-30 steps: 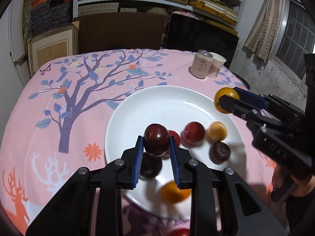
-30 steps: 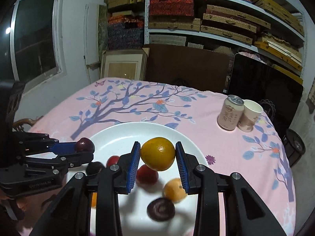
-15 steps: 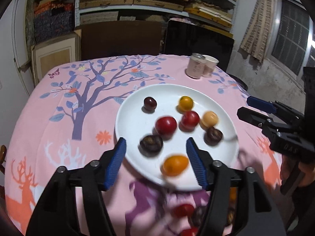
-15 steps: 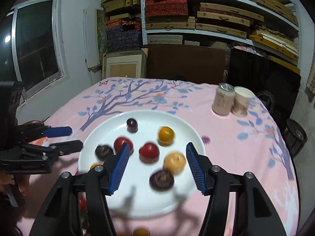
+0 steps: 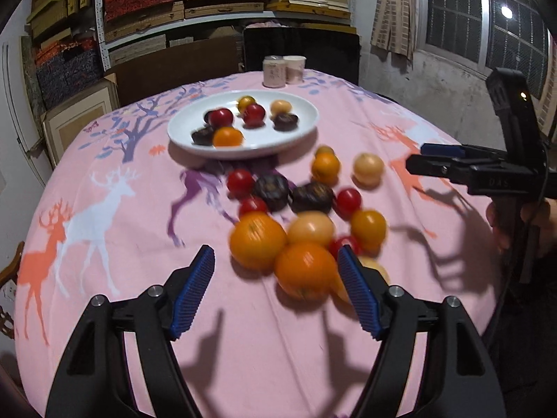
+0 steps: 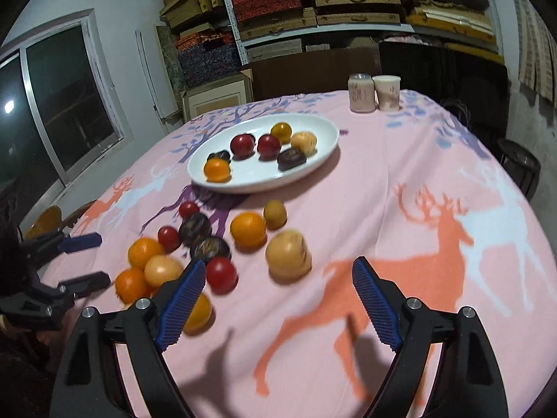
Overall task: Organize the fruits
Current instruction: 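Close the left tool on a large orange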
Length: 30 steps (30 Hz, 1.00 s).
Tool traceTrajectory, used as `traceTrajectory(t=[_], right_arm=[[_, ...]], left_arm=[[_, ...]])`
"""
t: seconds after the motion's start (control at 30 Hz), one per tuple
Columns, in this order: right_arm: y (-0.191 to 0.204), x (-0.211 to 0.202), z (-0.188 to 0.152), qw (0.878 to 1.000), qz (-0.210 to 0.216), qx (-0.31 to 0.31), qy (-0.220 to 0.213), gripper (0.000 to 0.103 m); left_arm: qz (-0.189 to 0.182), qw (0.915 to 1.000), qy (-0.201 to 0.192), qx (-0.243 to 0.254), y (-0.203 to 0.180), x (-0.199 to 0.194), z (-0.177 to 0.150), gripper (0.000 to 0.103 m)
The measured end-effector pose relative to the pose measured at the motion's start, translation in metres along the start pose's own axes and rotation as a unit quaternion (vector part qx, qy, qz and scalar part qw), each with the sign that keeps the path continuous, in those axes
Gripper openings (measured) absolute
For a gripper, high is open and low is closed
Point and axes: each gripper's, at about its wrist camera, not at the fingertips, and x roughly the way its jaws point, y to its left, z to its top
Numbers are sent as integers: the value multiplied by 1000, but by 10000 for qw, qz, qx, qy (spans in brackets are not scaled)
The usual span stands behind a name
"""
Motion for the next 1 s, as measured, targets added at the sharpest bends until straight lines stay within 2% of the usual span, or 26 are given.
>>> traceTrajectory(t=[0.1,0.17,0.3,0.4,0.47,0.63,0.73,0.83,0.9,1.0], right_arm=[[2,1,-12,9999,19,19,119,88],[6,1,-16,9998,30,-31,181,88],[21,-6,-24,9993,42,-351,94,88],[27,-9,-28,9985,-31,-543,40,88],[27,-10,-28,9984,-27,-555,49,88],[26,0,-31,9983,46,-532,237,88],[34,4,-33,9967,284,-656,395,87],[40,8,-31,9956,354,-742,443,72],[41,12,-29,9946,471,-719,581,53],[51,7,-29,9906,854,-868,616,50]], left_arm=[[161,9996,39,228,-16,1,-16,71],[190,9996,35,213,-20,4,-19,71],[207,9997,97,8,-15,17,-14,54],[-36,9995,303,-126,-13,35,-13,46],[-81,9986,511,-132,-14,45,-14,45],[-280,9978,410,-433,-7,45,-11,44],[-344,9980,130,-519,-4,36,-11,43],[-529,9962,-212,-660,2,24,-12,43],[-505,9957,-249,-736,5,23,-12,43],[-512,9950,-241,-817,8,24,-12,43]])
